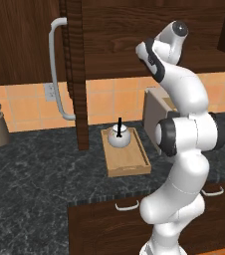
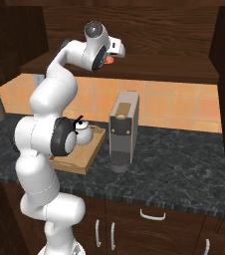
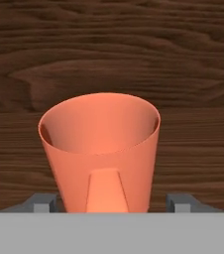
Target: Pick the kettle from the counter and place it on the tray. Then pick the mug from the cabinet and place it on the tray. Then close the cabinet doors.
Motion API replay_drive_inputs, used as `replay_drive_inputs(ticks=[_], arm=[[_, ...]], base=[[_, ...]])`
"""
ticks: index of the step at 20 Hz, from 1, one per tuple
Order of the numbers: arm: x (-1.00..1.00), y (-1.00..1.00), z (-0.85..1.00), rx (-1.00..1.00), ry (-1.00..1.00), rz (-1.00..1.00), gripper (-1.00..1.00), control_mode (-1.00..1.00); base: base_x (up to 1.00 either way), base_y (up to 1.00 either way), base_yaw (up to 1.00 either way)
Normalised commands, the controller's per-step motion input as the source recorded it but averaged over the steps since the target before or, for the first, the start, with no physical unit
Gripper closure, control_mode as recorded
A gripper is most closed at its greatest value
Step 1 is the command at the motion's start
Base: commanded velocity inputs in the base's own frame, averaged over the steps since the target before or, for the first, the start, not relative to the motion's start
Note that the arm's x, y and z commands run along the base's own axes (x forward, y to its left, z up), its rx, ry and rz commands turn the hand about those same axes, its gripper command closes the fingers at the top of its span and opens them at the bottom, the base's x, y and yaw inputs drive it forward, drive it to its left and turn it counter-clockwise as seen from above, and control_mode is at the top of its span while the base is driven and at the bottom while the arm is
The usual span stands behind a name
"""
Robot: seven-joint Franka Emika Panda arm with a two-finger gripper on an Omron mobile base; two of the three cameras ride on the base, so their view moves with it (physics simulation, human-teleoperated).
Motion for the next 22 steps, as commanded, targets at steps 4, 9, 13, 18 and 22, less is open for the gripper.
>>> replay_drive_inputs(ticks=[4,9,13,18,22], arm=[[0.0,0.0,-0.01,0.0,0.0,0.02,1.0,-1.0],[0.0,0.0,-0.04,0.0,0.0,0.04,1.0,-1.0],[-0.33,0.0,0.0,0.03,0.0,0.12,1.0,-1.0],[-0.69,0.0,0.0,0.01,0.0,0.15,1.0,-1.0],[-0.82,0.06,-0.01,0.0,0.01,0.16,1.0,-1.0]], base=[[0.0,0.0,0.0],[0.0,0.0,0.0],[0.0,0.0,0.0],[0.0,0.0,0.0],[0.0,0.0,0.0]])
